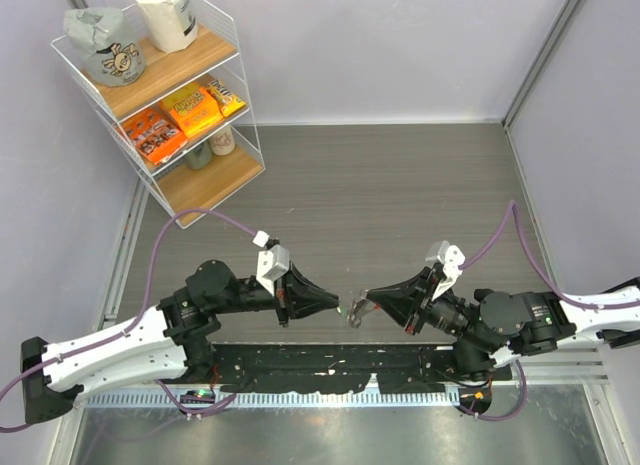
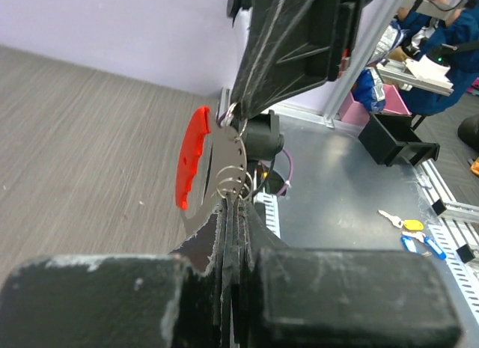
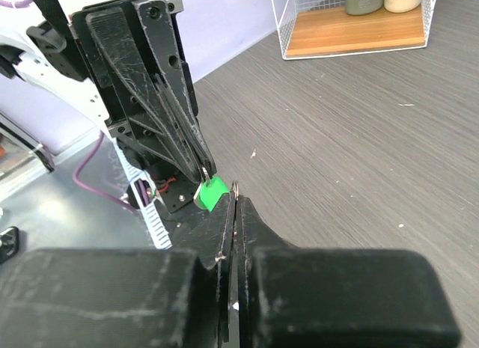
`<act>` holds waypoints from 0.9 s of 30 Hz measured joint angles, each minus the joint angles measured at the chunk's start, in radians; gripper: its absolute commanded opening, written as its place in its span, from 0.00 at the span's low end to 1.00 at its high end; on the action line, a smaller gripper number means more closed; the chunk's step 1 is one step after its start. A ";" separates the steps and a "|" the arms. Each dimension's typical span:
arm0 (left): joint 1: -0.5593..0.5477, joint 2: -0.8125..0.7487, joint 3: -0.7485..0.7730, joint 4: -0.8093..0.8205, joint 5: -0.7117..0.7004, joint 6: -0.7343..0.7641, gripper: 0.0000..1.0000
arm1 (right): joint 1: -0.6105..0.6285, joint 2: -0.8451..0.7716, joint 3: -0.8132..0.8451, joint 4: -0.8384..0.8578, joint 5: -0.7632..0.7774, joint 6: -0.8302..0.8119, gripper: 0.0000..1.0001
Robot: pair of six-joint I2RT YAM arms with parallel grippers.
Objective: Put the keys on the keyring
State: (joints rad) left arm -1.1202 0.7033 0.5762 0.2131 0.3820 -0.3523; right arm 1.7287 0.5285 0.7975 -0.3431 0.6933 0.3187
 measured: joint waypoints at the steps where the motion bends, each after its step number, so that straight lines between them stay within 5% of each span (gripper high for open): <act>1: 0.000 -0.005 -0.001 0.023 0.012 0.009 0.00 | 0.000 0.002 0.004 0.002 0.000 0.011 0.06; 18: -0.019 0.016 0.022 0.081 0.048 0.231 0.00 | 0.000 0.185 0.164 -0.058 0.131 0.185 0.06; 27: -0.042 -0.008 0.023 0.092 0.008 0.368 0.00 | 0.000 0.180 0.115 0.008 0.181 0.178 0.05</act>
State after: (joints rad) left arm -1.1625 0.6952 0.5995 0.3050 0.3901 0.0158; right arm 1.7287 0.7086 0.9127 -0.3351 0.8745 0.4969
